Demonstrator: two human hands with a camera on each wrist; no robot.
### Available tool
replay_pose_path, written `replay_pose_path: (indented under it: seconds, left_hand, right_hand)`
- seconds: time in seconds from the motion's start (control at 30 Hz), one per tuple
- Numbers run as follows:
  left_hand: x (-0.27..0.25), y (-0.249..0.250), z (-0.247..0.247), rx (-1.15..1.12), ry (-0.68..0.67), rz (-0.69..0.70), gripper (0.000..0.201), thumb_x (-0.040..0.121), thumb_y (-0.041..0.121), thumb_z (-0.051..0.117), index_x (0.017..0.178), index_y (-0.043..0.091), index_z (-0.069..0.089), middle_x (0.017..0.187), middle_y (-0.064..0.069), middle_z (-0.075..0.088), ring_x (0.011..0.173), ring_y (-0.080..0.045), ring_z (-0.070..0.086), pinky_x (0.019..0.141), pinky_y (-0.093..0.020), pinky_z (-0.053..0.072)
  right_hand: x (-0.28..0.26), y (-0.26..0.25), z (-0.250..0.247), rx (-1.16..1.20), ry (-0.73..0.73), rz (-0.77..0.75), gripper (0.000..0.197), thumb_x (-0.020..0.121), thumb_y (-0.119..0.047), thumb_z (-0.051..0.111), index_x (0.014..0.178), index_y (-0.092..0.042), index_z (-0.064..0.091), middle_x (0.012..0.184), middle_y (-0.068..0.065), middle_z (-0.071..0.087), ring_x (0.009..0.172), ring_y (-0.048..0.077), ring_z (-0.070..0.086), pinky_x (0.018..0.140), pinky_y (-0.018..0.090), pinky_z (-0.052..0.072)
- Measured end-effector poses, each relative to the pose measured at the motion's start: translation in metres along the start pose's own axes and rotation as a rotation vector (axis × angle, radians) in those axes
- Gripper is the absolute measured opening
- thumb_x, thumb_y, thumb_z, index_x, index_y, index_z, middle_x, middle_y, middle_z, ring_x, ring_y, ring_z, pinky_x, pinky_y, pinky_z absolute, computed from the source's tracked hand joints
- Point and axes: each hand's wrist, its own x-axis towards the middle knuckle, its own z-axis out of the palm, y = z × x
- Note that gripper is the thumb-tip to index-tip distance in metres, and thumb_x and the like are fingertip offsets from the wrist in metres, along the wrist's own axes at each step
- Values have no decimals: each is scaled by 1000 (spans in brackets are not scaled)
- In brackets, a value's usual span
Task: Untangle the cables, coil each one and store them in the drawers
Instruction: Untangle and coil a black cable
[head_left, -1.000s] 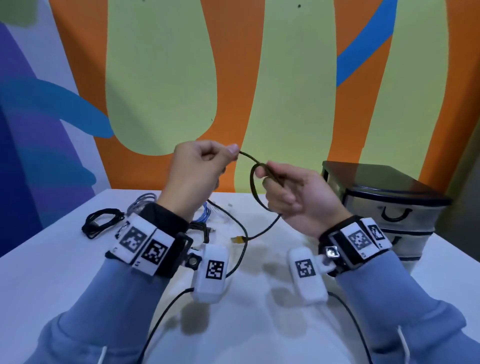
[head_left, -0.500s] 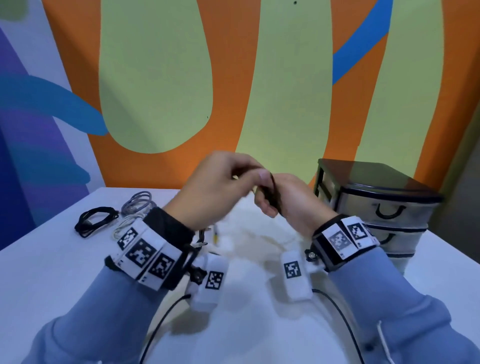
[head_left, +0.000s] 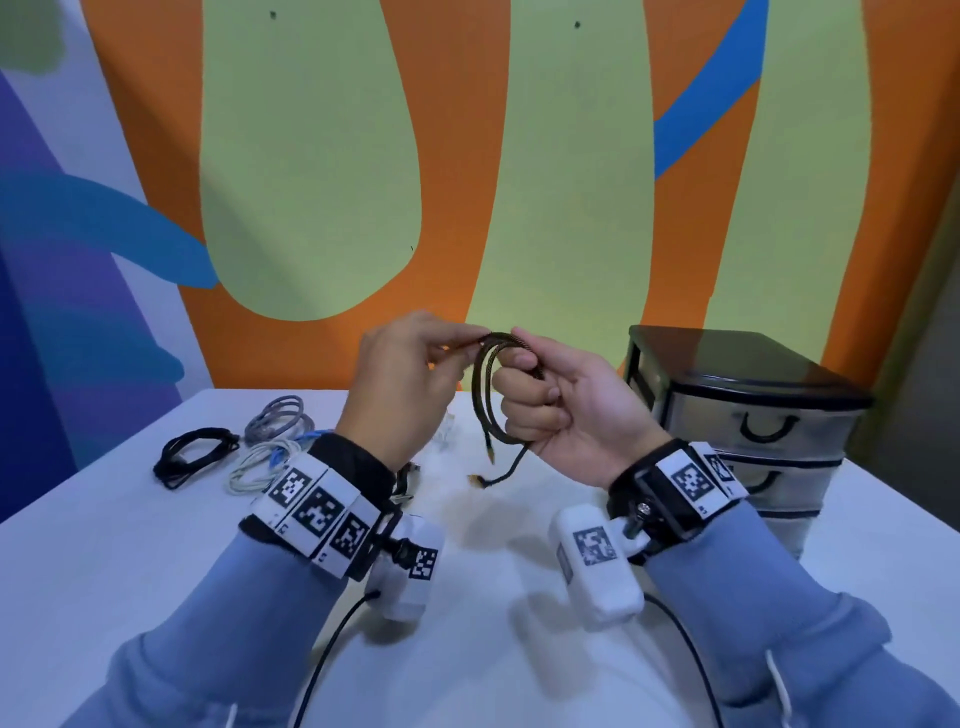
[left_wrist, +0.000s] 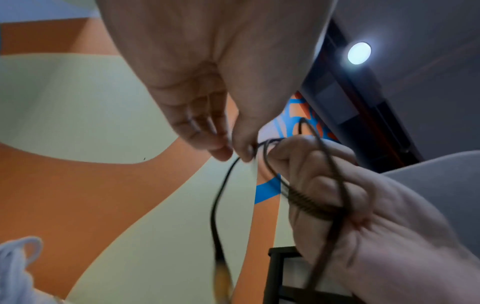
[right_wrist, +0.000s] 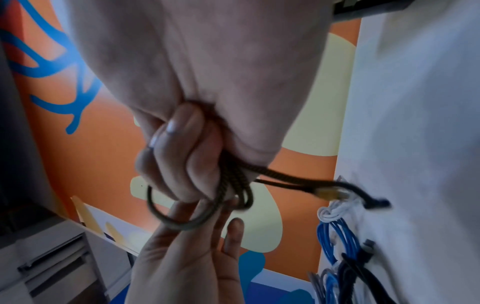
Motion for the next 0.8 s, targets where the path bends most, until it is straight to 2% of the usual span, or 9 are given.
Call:
replay_pose_path:
  seconds: [0.1,0.17,0.23,0.33,0.43,0.5,0.6,0.7,0.8]
  left_hand:
    - [1,2,-4,-161,69,-88,21,97,3,71,105,17,84,90,0,79,75,-16,76,71,-36,64]
    - [0,10,-3,-292,-44,-164,23,99,0,65,107,12,83,94,-6,82,86,-24,79,83,-41,66]
    - [-2,20,0,-457,-165,-286,25,102,-1,57,104,6,81,95,-11,80,88,-30,76,83,-35,65]
    - [-4,30,0,-637,-224,-442,29,96,26,60,97,3,78,93,-19,74,87,-34,68,78,-33,63]
    - [-10,27,5,-414,-298,-320,41,80,48,81,102,14,80,99,-13,80,97,-39,74,95,-54,60]
    - [-11,25,6,-369,-270,-323,44,71,40,92,102,12,78,94,-13,80,93,-33,77,96,-57,59]
    - [-9,25,4,-440,-204,-371,26,79,10,92,99,6,75,91,-20,77,82,-26,75,93,-53,61]
    - [-12,29,7,-291,-183,-300,14,83,9,85,92,14,76,82,-6,77,77,-24,73,80,-43,60]
    - [-16,31,11,-234,-171,-290,7,81,15,79,87,18,77,77,-2,76,76,-25,74,77,-44,62]
  right_hand:
    - [0,0,2,4,-22,-1,30,106,-34,38,79,-21,43,60,-8,18,43,8,11,47,24,10]
    - [1,0,3,20,-4,-48,31,107,-33,38,78,-21,43,60,-8,17,43,8,10,45,23,11]
    - [2,-1,-1,44,47,-118,34,109,-32,36,78,-20,43,58,-8,17,43,8,10,44,22,12]
    - [6,-3,-10,-15,159,-185,36,112,-32,35,79,-19,42,56,-8,24,44,7,12,44,21,13]
    - [10,3,-11,-179,302,-235,36,113,-32,39,81,-17,46,56,-6,32,42,6,20,48,23,11]
    - [14,8,-9,-308,429,-270,35,113,-30,41,81,-16,46,59,-4,34,45,8,23,48,23,16]
    - [16,11,-13,-498,557,-319,35,113,-33,41,82,-17,47,64,-3,37,53,13,35,54,24,29]
    - [16,14,-18,-765,633,-336,39,113,-36,39,82,-15,51,73,0,50,65,14,51,57,26,47]
    - [20,21,-22,-942,679,-367,43,113,-40,38,80,-15,54,82,3,57,78,15,54,64,40,53]
